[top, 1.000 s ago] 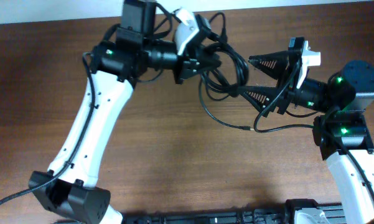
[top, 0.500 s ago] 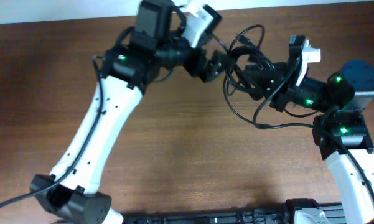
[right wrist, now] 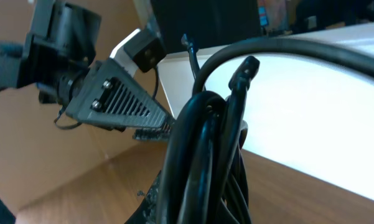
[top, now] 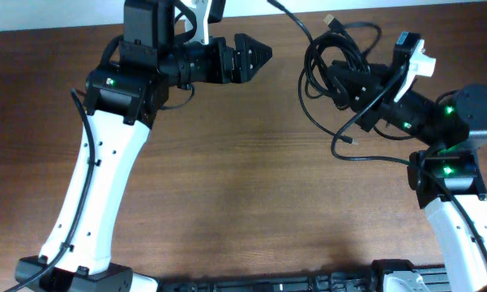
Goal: Untangle cables
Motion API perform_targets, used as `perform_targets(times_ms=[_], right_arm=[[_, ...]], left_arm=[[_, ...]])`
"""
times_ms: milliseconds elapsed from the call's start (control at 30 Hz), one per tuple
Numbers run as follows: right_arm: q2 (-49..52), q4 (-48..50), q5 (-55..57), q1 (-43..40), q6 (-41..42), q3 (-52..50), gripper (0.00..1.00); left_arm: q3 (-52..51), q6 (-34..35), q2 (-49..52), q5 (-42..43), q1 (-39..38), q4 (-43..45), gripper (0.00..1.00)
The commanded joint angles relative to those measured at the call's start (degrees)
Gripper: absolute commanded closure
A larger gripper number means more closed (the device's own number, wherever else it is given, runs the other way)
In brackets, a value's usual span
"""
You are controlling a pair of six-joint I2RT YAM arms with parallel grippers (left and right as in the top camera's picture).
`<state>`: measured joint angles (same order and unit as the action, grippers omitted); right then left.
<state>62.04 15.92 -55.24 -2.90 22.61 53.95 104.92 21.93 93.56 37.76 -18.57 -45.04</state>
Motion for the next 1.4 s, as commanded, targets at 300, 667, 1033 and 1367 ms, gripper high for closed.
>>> perform_targets(times_ms=[300, 667, 1033, 1367], right_arm=[[-0.55, 7.54, 5.88, 0.26, 27.17, 0.98, 0.96], [-0.55, 12.63, 0.13, 0.26, 24.61, 0.98, 0.96], [-0.55, 14.93, -1.44, 0.26, 24.61, 0.98, 0.96], [-0.55, 15.85, -1.84, 0.26, 26.56, 0.98, 0.96]], left_arm=[[0.87, 4.46, -0.68, 2.16, -6.36, 0.52, 0.02], [0.87, 7.19, -0.68, -4.79, -12.81, 5.68, 0.22], [0.87, 7.19, -0.66, -5.57, -14.32, 8.33, 0.46], [0.87, 7.17, -0.63, -6.19, -16.09, 8.61, 0.89]])
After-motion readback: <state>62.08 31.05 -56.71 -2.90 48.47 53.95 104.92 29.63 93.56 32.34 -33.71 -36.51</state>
